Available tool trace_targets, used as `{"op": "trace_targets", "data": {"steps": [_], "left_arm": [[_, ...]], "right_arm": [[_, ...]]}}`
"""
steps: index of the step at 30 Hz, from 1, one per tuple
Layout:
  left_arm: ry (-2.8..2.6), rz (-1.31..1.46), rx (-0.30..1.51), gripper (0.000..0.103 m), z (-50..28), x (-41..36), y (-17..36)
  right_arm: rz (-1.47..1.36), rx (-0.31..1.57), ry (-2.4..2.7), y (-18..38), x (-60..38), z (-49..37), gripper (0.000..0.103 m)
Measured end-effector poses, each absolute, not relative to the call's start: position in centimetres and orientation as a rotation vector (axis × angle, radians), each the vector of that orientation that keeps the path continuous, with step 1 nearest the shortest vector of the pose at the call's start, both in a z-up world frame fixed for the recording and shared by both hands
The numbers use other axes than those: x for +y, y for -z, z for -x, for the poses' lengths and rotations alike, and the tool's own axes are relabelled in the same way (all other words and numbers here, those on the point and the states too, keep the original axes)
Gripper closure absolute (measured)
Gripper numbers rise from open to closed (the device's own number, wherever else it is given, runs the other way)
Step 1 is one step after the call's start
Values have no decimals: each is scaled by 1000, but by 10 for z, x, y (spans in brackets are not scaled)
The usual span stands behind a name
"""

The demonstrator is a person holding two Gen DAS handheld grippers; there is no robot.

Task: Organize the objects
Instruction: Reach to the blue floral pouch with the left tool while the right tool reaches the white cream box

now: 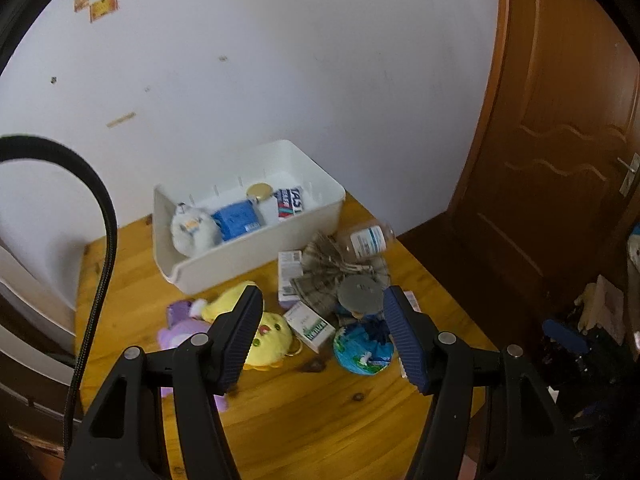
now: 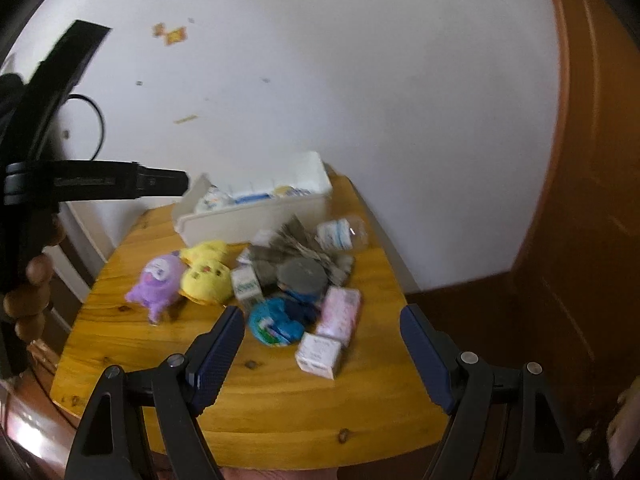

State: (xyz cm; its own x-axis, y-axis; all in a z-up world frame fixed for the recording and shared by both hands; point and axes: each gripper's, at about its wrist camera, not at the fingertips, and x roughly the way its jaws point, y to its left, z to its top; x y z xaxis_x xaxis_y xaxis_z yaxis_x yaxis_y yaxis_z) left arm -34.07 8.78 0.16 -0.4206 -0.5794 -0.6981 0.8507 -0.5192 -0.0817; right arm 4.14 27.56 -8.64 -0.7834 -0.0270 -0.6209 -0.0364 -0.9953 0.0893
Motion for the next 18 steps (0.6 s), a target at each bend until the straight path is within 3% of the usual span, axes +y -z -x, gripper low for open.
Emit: {"op": "trace_targets", "data": {"steps": [5,18], "left_arm": [[2031,-793,542,36,356,93,27],[1945,-882,705,36,381,85,115]], "right_arm": [[1082,262,-2878,121,288,-37,22],[1190,295,-2835,180,277,-25,22]]}}
